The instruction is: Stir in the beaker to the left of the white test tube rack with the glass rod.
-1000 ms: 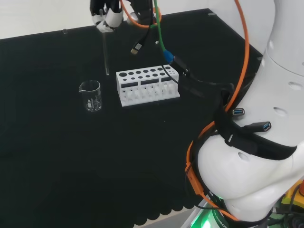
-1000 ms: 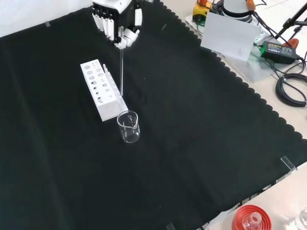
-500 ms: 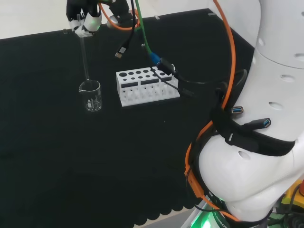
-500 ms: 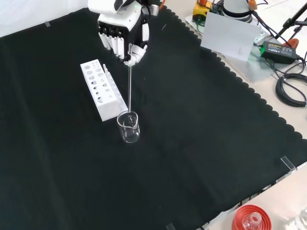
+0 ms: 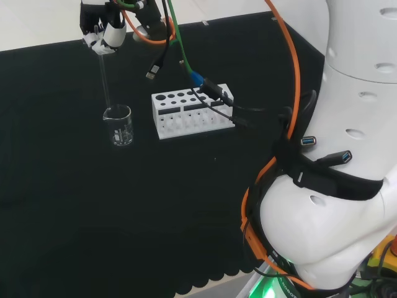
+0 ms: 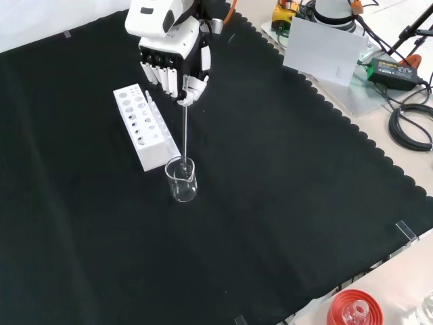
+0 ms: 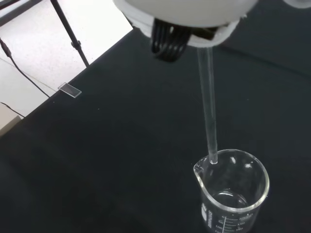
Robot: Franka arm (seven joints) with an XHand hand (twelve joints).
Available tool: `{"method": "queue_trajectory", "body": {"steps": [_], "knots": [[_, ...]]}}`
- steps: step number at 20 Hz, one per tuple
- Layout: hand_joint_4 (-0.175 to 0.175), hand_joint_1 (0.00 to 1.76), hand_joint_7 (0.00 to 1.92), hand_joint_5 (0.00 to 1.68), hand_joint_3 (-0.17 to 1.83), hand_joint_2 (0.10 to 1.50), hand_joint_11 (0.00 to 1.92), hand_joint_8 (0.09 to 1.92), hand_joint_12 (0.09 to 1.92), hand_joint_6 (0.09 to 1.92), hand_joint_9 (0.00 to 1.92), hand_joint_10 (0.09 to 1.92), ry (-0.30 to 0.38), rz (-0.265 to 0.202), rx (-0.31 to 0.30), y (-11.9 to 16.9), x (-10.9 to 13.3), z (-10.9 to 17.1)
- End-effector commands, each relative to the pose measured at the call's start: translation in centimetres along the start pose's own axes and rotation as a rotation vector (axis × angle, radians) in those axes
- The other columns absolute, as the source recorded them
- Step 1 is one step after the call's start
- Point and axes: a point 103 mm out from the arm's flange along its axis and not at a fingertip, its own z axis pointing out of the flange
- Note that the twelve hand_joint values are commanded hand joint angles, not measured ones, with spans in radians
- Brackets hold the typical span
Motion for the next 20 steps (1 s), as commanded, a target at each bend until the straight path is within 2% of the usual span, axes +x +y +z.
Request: {"method": "queue_trajectory", "body": {"steps": [1, 8, 12, 16, 20], "knots": [[-0.175, 1.32, 1.28, 1.11, 0.77, 0.64, 1.52, 0.92, 0.72, 0.80, 1.62, 0.60, 0.002, 0.006, 0.012, 0.1, -0.3, 0.1], [-0.175, 1.32, 1.28, 1.11, 0.77, 0.64, 1.52, 0.92, 0.72, 0.79, 1.62, 0.60, 0.017, 0.012, 0.018, -0.1, -2.4, 0.8], [-0.175, 1.32, 1.28, 1.11, 0.77, 0.64, 1.52, 0.92, 0.72, 0.79, 1.62, 0.60, 0.012, 0.014, 0.022, 0.0, -2.4, 0.9], [-0.175, 1.32, 1.29, 1.11, 0.77, 0.64, 1.52, 0.92, 0.72, 0.79, 1.62, 0.60, 0.038, 0.009, 0.025, 0.4, -3.7, 2.4], [-0.175, 1.32, 1.29, 1.11, 0.77, 0.64, 1.52, 0.92, 0.72, 0.79, 1.62, 0.60, 0.039, 0.002, 0.038, 1.6, -4.0, 3.6]]}}
